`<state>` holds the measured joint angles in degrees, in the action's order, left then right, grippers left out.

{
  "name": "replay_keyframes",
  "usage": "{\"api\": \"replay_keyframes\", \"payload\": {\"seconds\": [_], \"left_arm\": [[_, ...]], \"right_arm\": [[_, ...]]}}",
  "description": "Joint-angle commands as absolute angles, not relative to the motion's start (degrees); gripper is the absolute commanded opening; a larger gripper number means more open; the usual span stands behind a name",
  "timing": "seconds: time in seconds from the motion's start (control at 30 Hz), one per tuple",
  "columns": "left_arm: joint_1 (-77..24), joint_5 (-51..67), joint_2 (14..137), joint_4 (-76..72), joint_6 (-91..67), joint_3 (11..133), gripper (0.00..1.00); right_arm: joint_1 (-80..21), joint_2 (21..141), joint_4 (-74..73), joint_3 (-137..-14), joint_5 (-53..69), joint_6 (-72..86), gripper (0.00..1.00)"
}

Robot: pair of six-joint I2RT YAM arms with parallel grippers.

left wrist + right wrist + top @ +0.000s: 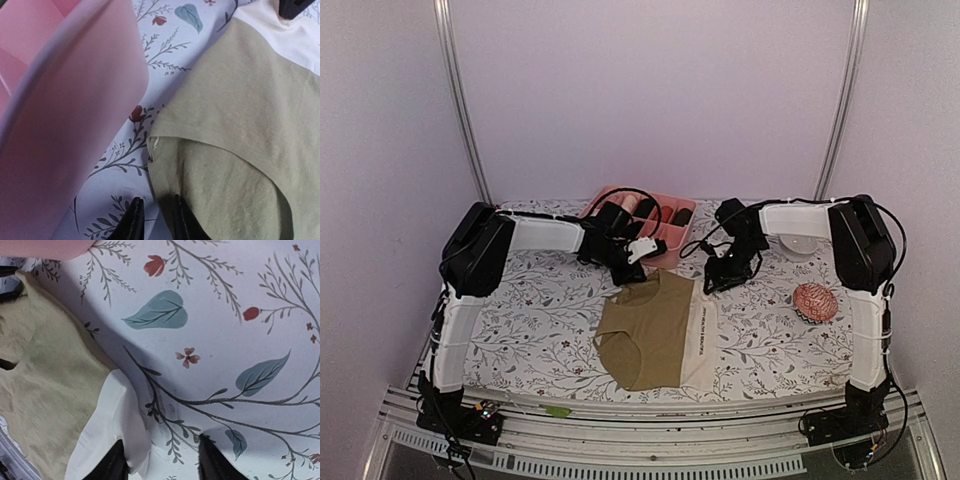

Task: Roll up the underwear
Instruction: Pick up the underwear from the center of the board.

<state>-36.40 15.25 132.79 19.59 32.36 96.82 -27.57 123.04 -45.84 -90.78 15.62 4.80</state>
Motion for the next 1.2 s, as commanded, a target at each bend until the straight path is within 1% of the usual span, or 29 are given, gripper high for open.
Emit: {"api": "replay_keyframes", "payload": {"seconds": [0.0, 0.07, 0.2, 0.4, 0.5, 0.7, 0.9, 1.0, 1.17], "left_arm": [[-35.6, 20.1, 130.3, 22.3, 31.5, 99.5, 0.26], [-35.0, 22.4, 129.6, 21.9, 30.6, 99.5, 0.3], [-34.1, 25.6, 129.1, 20.8, 29.5, 99.1, 0.36], [-33.6, 27.7, 129.8, 22.0, 30.0, 99.3, 0.39], [-33.3, 28.5, 130.2, 22.5, 30.1, 99.4, 0.39], [-33.5, 30.3, 131.8, 23.1, 30.4, 100.4, 0.39], [-33.6, 29.2, 135.1, 23.3, 29.6, 103.2, 0.39], [-34.1, 28.2, 136.2, 23.4, 30.3, 104.0, 0.39], [-35.7, 22.0, 136.3, 21.4, 32.8, 101.5, 0.39]], "right_arm": [[-24.3, 117.9, -44.5, -89.1, 21.6, 3.6, 0.57], [-22.9, 116.4, -42.8, -87.2, 24.5, 3.8, 0.6], [-20.7, 116.0, -39.2, -84.7, 30.0, 5.0, 0.61], [-19.7, 118.5, -34.8, -83.2, 36.6, 8.6, 0.61], [-19.6, 119.7, -33.5, -83.3, 37.9, 10.1, 0.62], [-19.6, 121.7, -34.3, -83.3, 33.8, 10.6, 0.55], [-19.6, 121.8, -34.0, -81.7, 30.3, 7.5, 0.53], [-19.7, 122.1, -33.3, -80.8, 30.9, 5.8, 0.49], [-19.7, 122.2, -31.2, -78.9, 32.2, 4.5, 0.4]]}}
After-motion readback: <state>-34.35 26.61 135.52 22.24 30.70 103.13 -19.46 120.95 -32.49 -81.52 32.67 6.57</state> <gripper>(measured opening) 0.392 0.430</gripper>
